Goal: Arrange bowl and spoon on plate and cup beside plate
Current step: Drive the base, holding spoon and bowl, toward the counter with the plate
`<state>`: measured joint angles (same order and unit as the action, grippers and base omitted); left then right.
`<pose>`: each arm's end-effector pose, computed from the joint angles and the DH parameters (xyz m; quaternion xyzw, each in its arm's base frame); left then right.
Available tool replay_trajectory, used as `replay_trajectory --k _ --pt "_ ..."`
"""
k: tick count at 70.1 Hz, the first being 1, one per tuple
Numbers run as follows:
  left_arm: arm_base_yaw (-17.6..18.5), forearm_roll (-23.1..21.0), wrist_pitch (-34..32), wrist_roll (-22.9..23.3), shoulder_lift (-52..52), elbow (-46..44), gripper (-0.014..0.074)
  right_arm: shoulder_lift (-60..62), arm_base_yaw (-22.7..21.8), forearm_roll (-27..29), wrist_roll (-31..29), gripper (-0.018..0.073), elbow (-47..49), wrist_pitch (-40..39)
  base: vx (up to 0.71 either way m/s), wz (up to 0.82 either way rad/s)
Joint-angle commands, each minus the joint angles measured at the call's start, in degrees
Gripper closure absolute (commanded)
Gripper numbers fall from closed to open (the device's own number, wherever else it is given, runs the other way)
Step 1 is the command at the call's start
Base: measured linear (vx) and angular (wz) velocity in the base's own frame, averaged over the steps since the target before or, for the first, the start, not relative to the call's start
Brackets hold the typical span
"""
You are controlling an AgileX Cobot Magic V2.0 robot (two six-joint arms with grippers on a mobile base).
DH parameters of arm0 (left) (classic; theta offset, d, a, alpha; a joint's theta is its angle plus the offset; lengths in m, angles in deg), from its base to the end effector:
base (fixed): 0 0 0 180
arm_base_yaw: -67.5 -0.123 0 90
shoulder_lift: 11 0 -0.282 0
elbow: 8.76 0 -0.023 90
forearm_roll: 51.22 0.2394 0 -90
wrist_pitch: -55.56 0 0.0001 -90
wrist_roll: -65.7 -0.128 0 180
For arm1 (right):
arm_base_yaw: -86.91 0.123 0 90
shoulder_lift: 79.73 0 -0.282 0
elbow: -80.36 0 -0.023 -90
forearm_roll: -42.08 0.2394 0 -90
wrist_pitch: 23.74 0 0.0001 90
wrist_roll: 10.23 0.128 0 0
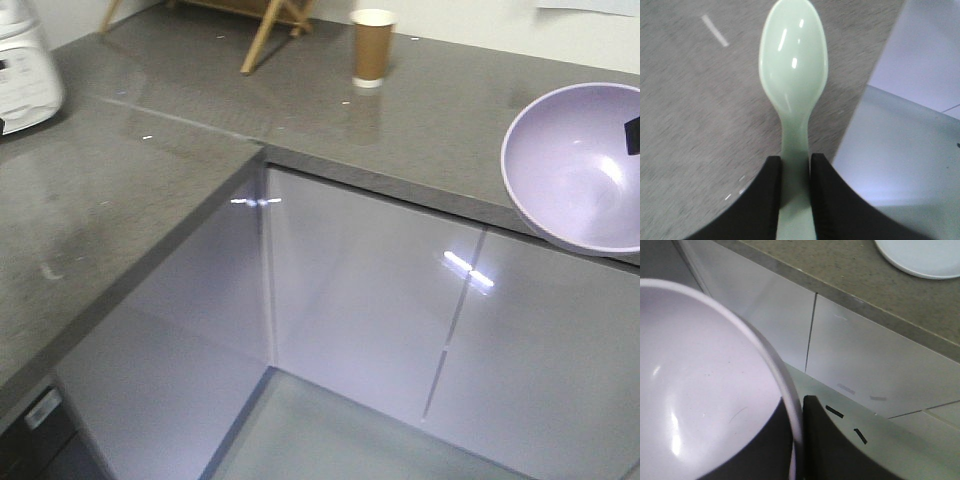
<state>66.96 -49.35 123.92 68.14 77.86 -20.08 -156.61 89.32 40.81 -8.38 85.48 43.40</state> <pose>0.2948 0.0067 0.3731 -0.0236 0.9556 0.0114 0.2934 0.2401 0.0075 0.3979 -0.0050 0.9363 0.0020 0.3512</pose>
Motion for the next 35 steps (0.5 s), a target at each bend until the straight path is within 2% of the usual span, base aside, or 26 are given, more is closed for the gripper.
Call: replay_trajectory --k 1,35 --pt "0.29 -0.17 -2.84 0.16 -1.87 -1.74 0.0603 1.17 -0.34 -0.10 -0.10 0.0566 1.45 -2.90 0.10 -0.54" --pt "0.29 -0.17 -2.89 0.21 -1.87 -1.74 0.0603 1.17 -0.34 -0.10 -0.10 0.0566 1.45 -2.90 0.11 -0.45"
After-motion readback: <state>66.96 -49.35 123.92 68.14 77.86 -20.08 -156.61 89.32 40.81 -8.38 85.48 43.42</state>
